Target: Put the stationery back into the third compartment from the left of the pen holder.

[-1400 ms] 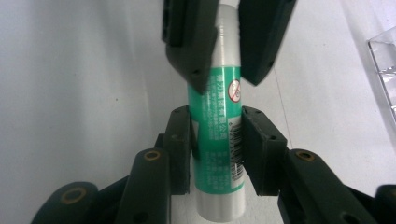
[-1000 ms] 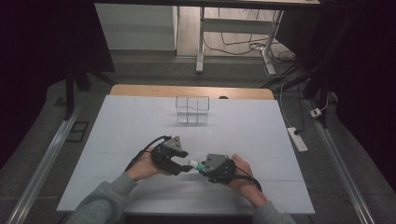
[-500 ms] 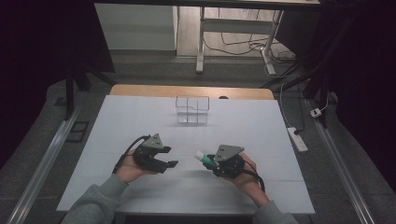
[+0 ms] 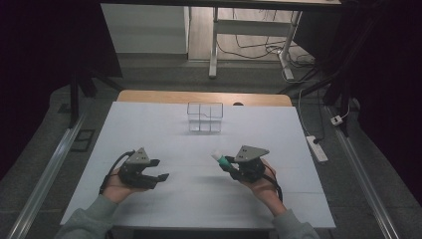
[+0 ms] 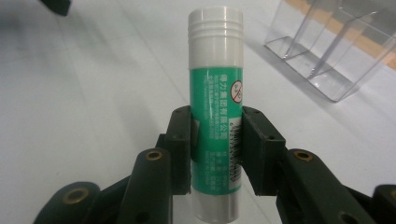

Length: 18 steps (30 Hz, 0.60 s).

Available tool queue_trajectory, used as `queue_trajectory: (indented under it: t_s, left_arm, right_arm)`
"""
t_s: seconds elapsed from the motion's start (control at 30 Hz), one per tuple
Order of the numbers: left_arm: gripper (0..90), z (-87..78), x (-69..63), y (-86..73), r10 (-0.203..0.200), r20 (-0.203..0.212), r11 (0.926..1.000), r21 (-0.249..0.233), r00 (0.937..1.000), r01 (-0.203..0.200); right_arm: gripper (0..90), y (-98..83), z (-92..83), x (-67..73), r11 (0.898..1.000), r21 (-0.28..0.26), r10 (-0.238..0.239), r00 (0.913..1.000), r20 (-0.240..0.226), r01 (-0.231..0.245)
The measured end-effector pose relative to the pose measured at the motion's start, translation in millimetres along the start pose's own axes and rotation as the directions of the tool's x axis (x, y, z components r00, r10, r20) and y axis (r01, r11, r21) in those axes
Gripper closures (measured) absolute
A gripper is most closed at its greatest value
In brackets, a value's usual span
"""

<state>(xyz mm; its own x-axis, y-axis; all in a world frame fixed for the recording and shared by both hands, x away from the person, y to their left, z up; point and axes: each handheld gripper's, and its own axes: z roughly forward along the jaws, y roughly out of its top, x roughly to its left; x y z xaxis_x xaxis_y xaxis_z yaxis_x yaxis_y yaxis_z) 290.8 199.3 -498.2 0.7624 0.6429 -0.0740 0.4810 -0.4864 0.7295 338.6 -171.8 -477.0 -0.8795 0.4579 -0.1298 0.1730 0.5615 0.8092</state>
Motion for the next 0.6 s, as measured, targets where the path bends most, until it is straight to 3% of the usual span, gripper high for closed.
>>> queue_trajectory:
  t_s: [0.37,0.6]
  left_arm:
    - [32.4,-12.2,8.8,-22.0,-0.047,-0.045,0.9988,-0.014,0.9979,0.046]
    - [31.3,-15.8,13.4,-30.9,-0.068,-0.050,0.9977,-0.010,0.9964,0.068]
  right_arm:
    - [64.9,8.2,2.9,-19.7,0.995,-0.061,0.083,0.9960,0.032,-0.081]
    - [64.9,18.8,6.2,-38.7,0.980,-0.118,0.165,0.9852,0.048,-0.158]
